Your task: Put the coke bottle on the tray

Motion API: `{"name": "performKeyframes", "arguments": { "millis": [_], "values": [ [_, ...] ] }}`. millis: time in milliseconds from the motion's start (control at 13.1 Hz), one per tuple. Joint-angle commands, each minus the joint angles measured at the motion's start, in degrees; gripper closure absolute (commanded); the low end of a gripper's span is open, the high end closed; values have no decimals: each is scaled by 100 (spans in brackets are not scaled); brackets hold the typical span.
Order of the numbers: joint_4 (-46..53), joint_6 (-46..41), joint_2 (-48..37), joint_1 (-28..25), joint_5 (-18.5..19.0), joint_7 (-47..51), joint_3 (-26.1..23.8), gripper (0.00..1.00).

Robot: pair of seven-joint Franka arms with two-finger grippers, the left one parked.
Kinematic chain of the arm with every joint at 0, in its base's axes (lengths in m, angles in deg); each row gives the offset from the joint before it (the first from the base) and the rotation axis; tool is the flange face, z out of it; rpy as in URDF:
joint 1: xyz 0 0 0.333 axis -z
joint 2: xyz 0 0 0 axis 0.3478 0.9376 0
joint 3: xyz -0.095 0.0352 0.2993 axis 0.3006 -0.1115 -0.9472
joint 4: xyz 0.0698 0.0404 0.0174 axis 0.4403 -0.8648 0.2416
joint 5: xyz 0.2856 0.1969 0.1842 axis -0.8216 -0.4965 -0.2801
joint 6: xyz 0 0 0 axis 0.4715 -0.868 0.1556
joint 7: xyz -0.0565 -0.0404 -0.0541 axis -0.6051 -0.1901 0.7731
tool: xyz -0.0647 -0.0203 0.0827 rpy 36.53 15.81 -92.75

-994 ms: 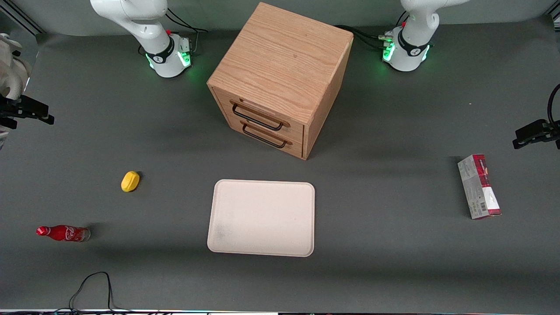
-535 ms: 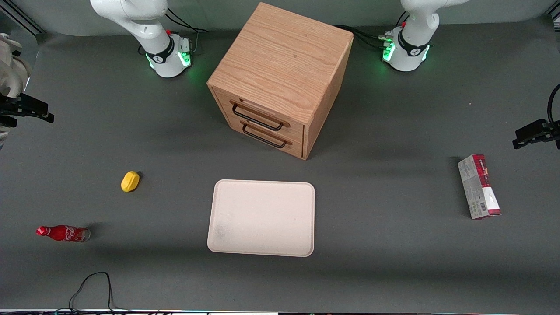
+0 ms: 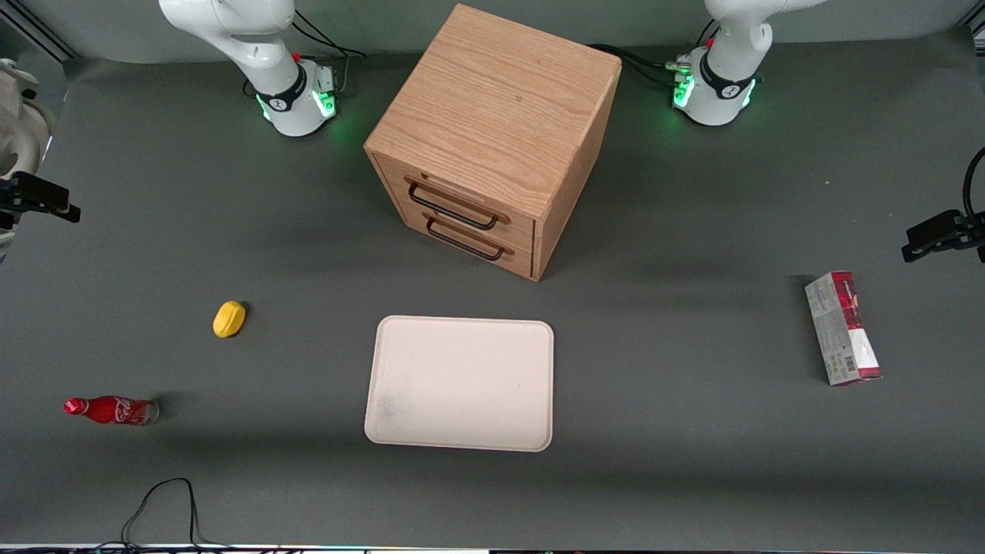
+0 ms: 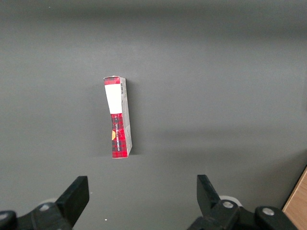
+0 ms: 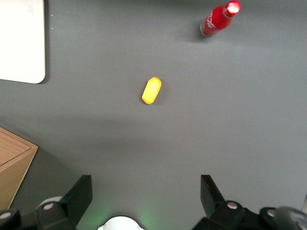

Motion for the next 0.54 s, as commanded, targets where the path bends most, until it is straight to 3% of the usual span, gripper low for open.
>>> {"name": "performKeyframes", "arguments": {
  "millis": [0,229,459],
  "values": [
    [1948,-690,1490,357,-78,40,34,0],
    [3137,-683,2616,991,-403,-204,-62,0],
    [3263,-525,2839,1114,-394,-540,-45,0]
  ]
}}
